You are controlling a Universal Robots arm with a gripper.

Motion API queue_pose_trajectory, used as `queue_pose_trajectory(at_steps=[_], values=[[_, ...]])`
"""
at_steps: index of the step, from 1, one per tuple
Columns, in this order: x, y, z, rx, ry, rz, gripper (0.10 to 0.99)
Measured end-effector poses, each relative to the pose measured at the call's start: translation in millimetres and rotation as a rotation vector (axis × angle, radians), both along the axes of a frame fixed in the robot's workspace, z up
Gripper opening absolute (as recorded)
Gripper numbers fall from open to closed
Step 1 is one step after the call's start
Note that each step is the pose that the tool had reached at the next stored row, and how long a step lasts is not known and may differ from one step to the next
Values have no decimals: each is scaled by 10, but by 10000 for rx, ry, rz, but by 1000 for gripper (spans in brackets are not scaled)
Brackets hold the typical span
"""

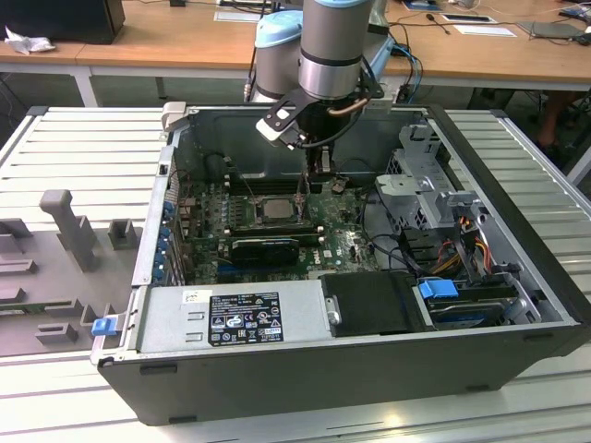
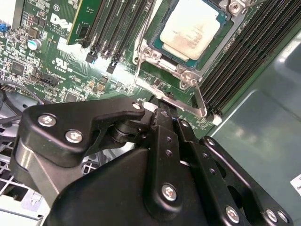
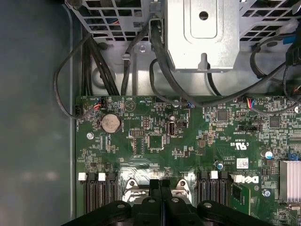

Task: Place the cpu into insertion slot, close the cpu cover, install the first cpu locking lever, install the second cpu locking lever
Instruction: 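Close the cpu cover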

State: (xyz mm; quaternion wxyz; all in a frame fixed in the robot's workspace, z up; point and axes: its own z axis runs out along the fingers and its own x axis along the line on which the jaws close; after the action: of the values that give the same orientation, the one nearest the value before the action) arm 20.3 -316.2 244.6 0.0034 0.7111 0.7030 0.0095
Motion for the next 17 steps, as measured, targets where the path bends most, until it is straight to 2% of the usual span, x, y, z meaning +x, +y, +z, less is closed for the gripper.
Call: queue_pose_trajectory(at_steps=[17], values=[[-138, 0, 0, 1, 0, 0, 106]])
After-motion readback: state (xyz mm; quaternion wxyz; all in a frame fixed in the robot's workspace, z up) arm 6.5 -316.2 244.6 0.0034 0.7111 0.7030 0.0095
